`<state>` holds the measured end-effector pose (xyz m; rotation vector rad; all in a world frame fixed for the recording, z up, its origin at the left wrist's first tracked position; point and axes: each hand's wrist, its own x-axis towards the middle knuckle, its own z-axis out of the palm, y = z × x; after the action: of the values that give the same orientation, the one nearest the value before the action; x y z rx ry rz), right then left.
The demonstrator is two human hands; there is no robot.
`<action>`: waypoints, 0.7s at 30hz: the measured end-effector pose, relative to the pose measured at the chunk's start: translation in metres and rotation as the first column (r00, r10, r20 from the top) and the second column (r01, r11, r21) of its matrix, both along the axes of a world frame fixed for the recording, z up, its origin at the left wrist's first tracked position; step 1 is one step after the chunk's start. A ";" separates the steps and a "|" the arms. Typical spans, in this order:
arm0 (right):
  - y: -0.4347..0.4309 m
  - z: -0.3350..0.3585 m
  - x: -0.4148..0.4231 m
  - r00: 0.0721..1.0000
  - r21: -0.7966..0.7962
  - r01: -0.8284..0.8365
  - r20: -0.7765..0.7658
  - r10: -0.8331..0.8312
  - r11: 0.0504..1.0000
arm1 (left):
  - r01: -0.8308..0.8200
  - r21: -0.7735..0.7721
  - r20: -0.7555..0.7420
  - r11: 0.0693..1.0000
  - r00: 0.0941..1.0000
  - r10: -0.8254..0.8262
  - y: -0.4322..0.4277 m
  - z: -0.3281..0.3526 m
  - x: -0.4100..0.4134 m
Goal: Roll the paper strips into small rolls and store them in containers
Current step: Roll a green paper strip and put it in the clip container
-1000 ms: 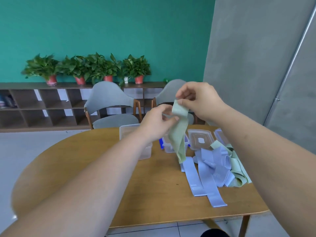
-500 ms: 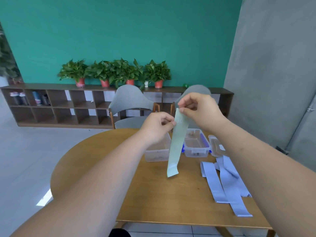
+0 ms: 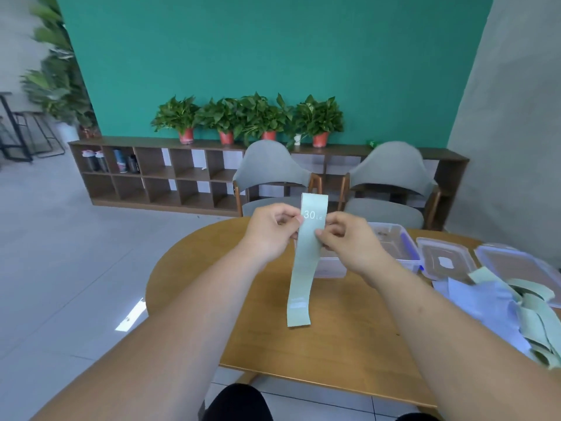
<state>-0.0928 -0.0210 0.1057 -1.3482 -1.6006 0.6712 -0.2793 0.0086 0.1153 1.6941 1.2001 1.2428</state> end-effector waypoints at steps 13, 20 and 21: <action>0.023 0.004 -0.058 0.940 -0.111 -0.161 -0.321 0.118 0.981 | -0.010 -0.282 0.353 0.959 0.929 0.114 0.004 -0.005 -0.053; 0.069 -0.060 -0.090 0.977 -0.371 -0.078 -0.211 -0.002 0.925 | -0.214 -0.483 0.171 0.849 0.928 0.331 0.034 -0.063 -0.067; 0.074 -0.081 -0.096 0.989 -0.419 -0.074 -0.150 0.012 0.905 | -0.229 -0.526 0.118 0.819 0.934 0.337 0.036 -0.080 -0.067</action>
<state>-0.1888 0.0529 0.0248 -1.5340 -1.4188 1.1697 -0.3465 0.0445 0.0354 0.9990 1.5278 1.1091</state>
